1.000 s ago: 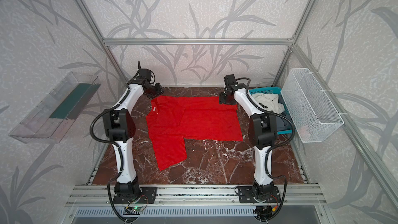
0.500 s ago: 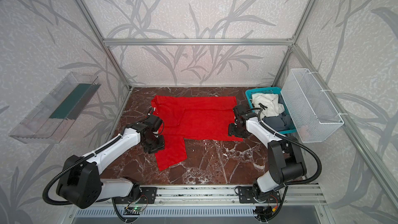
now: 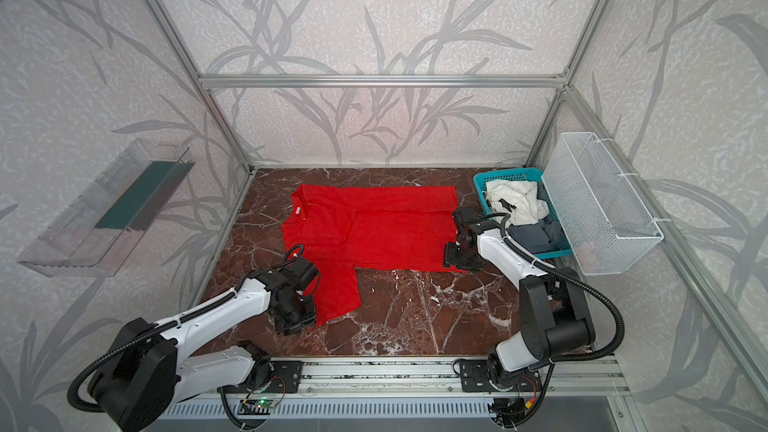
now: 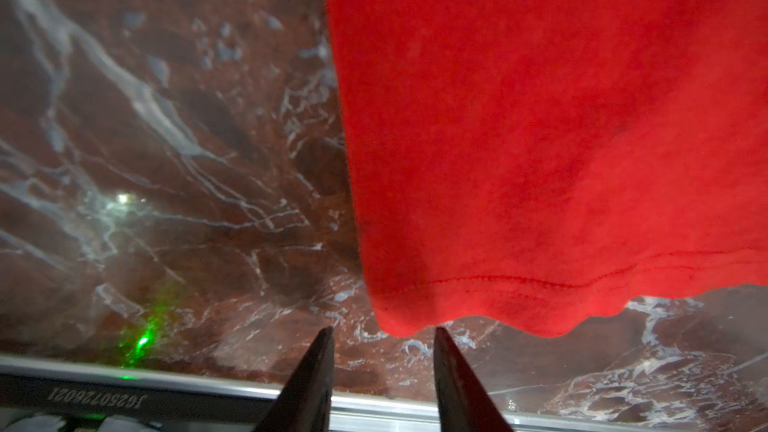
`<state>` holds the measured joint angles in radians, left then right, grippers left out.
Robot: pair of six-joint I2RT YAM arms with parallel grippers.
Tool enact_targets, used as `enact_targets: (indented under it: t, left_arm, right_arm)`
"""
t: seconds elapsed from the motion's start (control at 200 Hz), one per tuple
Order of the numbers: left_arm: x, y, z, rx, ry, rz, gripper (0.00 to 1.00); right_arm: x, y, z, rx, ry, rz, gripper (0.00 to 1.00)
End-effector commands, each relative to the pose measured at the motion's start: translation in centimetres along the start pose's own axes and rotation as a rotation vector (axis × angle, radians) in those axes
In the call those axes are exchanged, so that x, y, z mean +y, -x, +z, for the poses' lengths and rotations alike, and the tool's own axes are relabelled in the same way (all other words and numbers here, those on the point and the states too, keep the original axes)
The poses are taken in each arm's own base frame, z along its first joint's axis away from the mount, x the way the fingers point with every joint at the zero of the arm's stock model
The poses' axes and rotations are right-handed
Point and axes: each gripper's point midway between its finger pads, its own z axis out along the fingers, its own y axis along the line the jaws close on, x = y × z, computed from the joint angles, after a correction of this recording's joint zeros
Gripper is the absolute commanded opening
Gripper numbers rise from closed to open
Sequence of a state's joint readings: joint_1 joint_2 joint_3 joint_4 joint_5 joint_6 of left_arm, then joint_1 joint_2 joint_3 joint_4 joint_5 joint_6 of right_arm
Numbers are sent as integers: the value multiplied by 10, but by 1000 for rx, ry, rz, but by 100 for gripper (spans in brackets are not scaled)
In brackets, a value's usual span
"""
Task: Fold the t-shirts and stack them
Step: 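Move both grippers toward the robot to the shirt's near hem and sleeve, then lift the red shirt's near edge with both grippers and fold it onto the far half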
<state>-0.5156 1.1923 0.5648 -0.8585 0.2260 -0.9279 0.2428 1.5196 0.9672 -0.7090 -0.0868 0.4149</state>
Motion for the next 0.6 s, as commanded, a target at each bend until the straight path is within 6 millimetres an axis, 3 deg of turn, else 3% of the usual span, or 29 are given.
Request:
enact_targets:
  t: [0.0,0.065,0.27,0.4,0.595]
  left_arm:
    - [-4,2,10,-7,-9,-30,41]
    - [0,3,13,-10,21,-33,38]
    - [24,1,7,-39,112,-70,11]
    - [24,5,-2,-82,101,-92,5]
    - [26,9,-11,-109,120,-75,1]
  right_arm:
    - [-8,-1,-7,1,-19,18,66]
    - [-11,-2,-6,4,-21,27,66]
    - [-19,-3,-3,-3,-23,55,66]
    - [-18,-5,3,0,-14,64,64]
    - [-27,-6,12,-12,-47,88,53]
